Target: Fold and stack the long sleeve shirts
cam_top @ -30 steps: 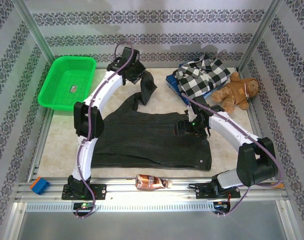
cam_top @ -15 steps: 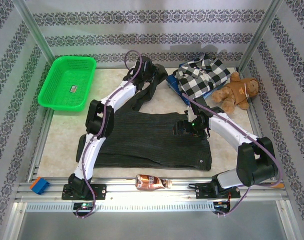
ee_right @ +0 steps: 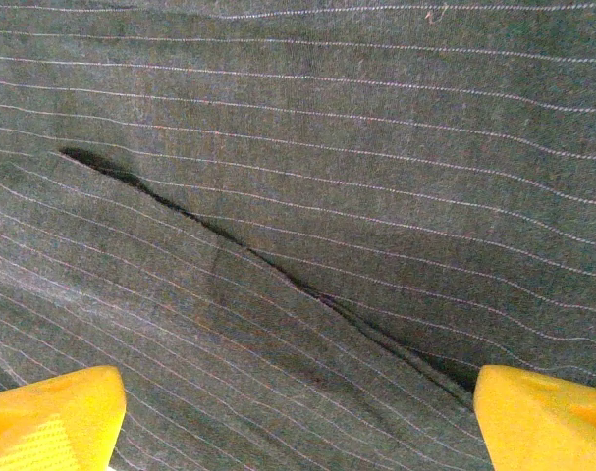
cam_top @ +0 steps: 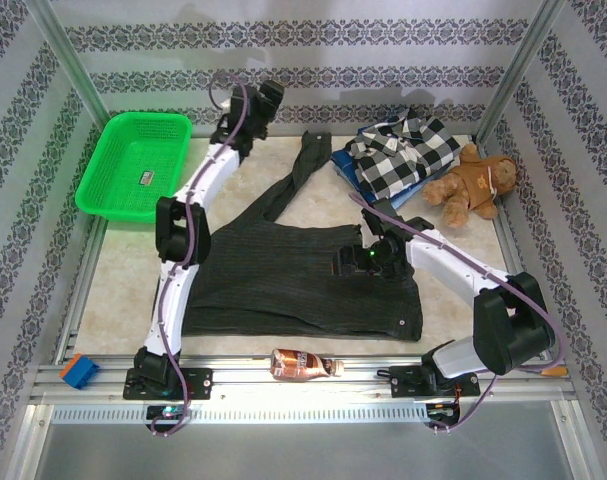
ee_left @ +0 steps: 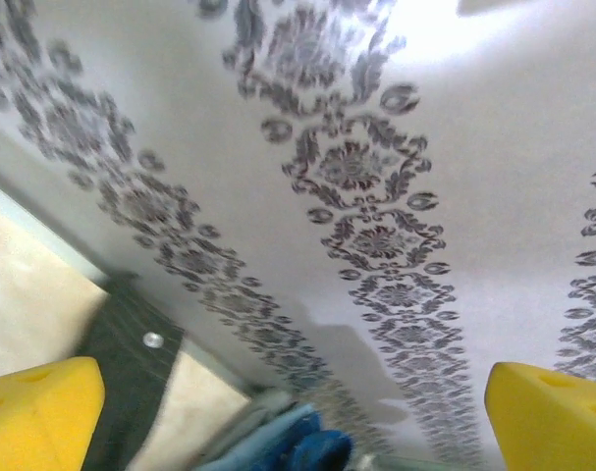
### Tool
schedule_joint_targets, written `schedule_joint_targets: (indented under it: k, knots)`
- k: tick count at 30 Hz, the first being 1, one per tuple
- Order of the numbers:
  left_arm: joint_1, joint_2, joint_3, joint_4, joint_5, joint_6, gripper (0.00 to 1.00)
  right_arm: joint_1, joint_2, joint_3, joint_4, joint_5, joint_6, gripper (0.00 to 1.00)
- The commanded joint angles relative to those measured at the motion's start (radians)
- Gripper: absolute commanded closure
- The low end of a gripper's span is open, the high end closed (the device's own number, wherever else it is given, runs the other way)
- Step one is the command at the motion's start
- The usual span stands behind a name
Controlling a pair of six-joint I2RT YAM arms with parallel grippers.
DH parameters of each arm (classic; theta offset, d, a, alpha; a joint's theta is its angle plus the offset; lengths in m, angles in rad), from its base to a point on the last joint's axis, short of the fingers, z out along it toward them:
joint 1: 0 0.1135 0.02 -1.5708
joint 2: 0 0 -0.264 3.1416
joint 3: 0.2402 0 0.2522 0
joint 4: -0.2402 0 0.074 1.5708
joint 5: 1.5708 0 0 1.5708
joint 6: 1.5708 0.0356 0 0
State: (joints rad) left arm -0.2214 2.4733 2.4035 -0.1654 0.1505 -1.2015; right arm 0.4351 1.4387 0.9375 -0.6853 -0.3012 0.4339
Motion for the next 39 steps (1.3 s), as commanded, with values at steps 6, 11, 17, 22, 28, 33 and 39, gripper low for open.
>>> schedule_joint_targets:
  k: [6, 11, 17, 22, 28, 33, 39]
  knots:
    - [0.047, -0.228, -0.071, -0.636, 0.206, 0.691, 0.02, 0.024, 0.018, 0.059, -0.011, 0.039, 0.074, 0.08]
    - [0.041, -0.285, -0.302, -0.537, 0.293, 0.821, 0.18, 0.040, 0.094, 0.197, 0.057, 0.042, 0.140, 0.07]
    - [0.015, -0.189, -0.276, -0.623, 0.303, 0.966, 0.33, 0.045, 0.321, 0.465, 0.112, 0.045, 0.213, 0.11]
    - [-0.002, -0.089, -0.206, -0.688, 0.256, 1.001, 0.41, 0.044, 0.568, 0.705, 0.138, 0.024, 0.283, 0.22]
    - [-0.007, -0.023, -0.152, -0.685, 0.180, 1.024, 0.44, 0.048, 0.768, 0.895, 0.184, -0.004, 0.387, 0.29]
    - [-0.005, 0.034, -0.105, -0.695, 0.147, 1.024, 0.46, 0.055, 0.876, 0.997, 0.210, 0.002, 0.448, 0.33]
    - [-0.006, 0.116, -0.026, -0.738, 0.184, 1.021, 0.50, 0.066, 0.978, 1.129, 0.153, 0.043, 0.492, 0.43]
